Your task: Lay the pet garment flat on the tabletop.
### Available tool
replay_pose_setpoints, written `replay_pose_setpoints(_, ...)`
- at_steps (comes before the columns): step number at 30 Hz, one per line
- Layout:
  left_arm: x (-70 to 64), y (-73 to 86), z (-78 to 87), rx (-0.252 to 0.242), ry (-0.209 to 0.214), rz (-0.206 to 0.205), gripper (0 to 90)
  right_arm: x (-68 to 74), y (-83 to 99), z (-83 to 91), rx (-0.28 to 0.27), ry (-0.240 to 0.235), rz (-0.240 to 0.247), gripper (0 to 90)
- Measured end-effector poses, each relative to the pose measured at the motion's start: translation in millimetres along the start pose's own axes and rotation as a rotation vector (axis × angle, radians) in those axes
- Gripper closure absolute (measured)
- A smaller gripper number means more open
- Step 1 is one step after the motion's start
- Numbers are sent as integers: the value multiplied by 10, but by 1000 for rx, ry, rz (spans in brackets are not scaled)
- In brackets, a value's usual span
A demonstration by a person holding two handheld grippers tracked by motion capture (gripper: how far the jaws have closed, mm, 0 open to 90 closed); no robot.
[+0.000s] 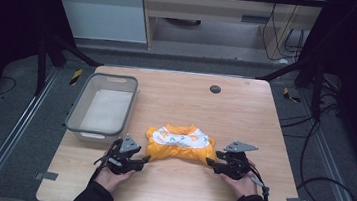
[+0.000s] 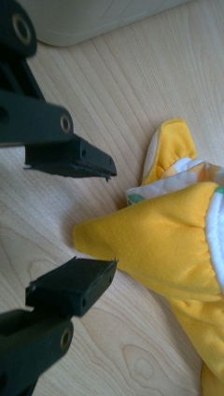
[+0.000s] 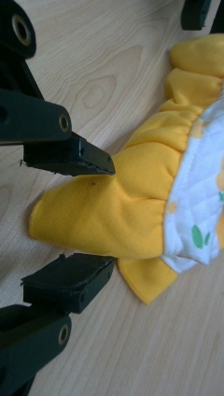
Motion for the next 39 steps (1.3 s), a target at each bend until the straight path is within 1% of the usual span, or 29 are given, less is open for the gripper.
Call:
replay_pose_setpoints(2, -1, -2, -6, 1, 2, 4, 614, 4, 16, -28, 15, -3, 0, 560)
replay_pose_setpoints(4, -8, -4, -17, 13, 18, 28, 713, 4, 24, -33, 31, -4, -2, 643)
replay_pose_setpoints(5, -13, -6, -18, 14, 24, 32, 765, 6, 27, -27, 40, -9, -5, 681)
replay_pose_setpoints(7, -17, -10, -11, 16, 30, 36, 838, 7, 31, -8, 53, -17, -4, 784)
replay_pose_setpoints(8, -21, -19, 3, 14, 38, 41, 857, 8, 30, 4, 56, -21, -4, 831)
replay_pose_setpoints(9, -21, -19, 3, 14, 38, 41, 871, 8, 30, 4, 56, -21, -4, 831)
replay_pose_setpoints(10, -22, -23, 11, 14, 42, 41, 871, 9, 14, 34, 56, -30, -3, 862)
replay_pose_setpoints(12, -27, -49, 47, 4, 40, 38, 877, 12, -9, 63, 50, -34, 0, 866)
replay_pose_setpoints(15, -37, -108, 135, -27, 47, 29, 883, 18, -53, 130, 28, -42, -4, 867)
replay_pose_setpoints(16, -43, -124, 160, -37, 50, 28, 885, 18, -73, 163, 11, -43, 0, 867)
replay_pose_setpoints(19, -75, -192, 297, -74, 70, 23, 888, 27, -125, 262, -15, -49, -1, 866)
replay_pose_setpoints(22, -131, -243, 442, -106, 90, 19, 889, 57, -206, 433, -53, -84, -10, 865)
replay_pose_setpoints(24, -186, -257, 542, -123, 111, 19, 889, 100, -236, 554, -59, -112, -9, 862)
replay_pose_setpoints(25, -224, -246, 597, -116, 131, 22, 889, 123, -240, 613, -60, -128, -9, 861)
replay_pose_setpoints(26, -245, -233, 627, -114, 133, 17, 889, 151, -233, 687, -56, -138, -13, 859)
replay_pose_setpoints(27, -270, -205, 659, -104, 133, 14, 889, 160, -227, 722, -63, -143, -4, 859)
replay_pose_setpoints(29, -316, -132, 682, -82, 145, 23, 888, 184, -180, 778, -51, -150, -4, 857)
replay_pose_setpoints(30, -342, -62, 674, -64, 148, 32, 887, 193, -137, 789, -37, -148, -5, 854)
replay_pose_setpoints(32, -380, 62, 617, -30, 153, 44, 884, 204, -16, 741, 1, -134, -3, 847)
replay_pose_setpoints(33, -388, 120, 574, -11, 149, 46, 877, 209, 42, 698, 18, -124, 1, 838)
replay_pose_setpoints(34, -390, 168, 528, 10, 153, 50, 870, 220, 101, 645, 37, -121, 3, 832)
replay_pose_setpoints(35, -381, 208, 474, 32, 153, 46, 864, 231, 157, 594, 69, -115, 12, 819)
replay_pose_setpoints(36, -371, 219, 449, 33, 142, 47, 838, 234, 207, 528, 86, -92, 36, 780)
replay_pose_setpoints(37, -356, 225, 423, 34, 125, 46, 787, 236, 229, 496, 90, -78, 44, 772)
replay_pose_setpoints(38, -343, 223, 411, 34, 112, 33, 717, 237, 253, 463, 99, -71, 54, 760)
replay_pose_setpoints(39, -331, 215, 407, 23, 95, 26, 661, 242, 263, 450, 103, -72, 52, 740)
Point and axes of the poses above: each handheld gripper's, and its own axes: z roughly backward along the jaws, y roughly out of its underside, x roughly to its left, the point moved 6 cm from there along -z, roughly forward along the jaws, and after that the axes turned 14 degrees about y, right-handed, at the moved point
